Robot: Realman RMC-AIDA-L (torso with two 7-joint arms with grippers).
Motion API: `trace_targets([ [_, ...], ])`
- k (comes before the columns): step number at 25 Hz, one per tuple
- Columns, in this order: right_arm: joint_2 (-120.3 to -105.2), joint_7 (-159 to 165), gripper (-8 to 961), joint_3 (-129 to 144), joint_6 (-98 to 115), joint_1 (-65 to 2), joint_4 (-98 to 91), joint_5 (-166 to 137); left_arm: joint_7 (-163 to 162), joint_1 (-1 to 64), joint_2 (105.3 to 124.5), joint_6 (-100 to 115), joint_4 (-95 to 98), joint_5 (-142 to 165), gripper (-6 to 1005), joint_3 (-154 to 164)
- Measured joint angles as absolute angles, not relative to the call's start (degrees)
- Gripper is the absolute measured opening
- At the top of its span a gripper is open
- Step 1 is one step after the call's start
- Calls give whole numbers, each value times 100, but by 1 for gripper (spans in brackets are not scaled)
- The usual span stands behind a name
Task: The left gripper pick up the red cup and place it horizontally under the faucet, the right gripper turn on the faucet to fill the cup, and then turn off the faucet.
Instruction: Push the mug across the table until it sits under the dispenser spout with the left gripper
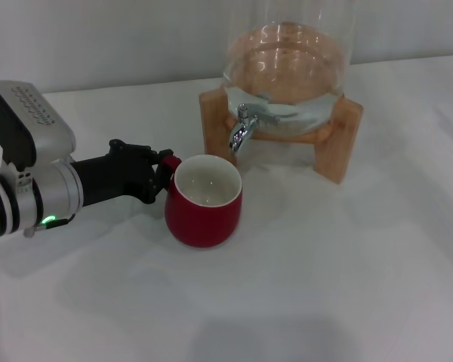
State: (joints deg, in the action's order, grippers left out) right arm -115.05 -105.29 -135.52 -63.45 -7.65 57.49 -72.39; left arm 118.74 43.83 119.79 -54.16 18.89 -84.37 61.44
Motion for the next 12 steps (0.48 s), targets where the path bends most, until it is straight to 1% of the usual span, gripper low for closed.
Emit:
trace_targets([
  [12, -11504, -10538, 633, -13542, -6346, -783, 5747, -7240, 11898, 4513, 11980, -5222, 1867, -8625, 134, 6146],
])
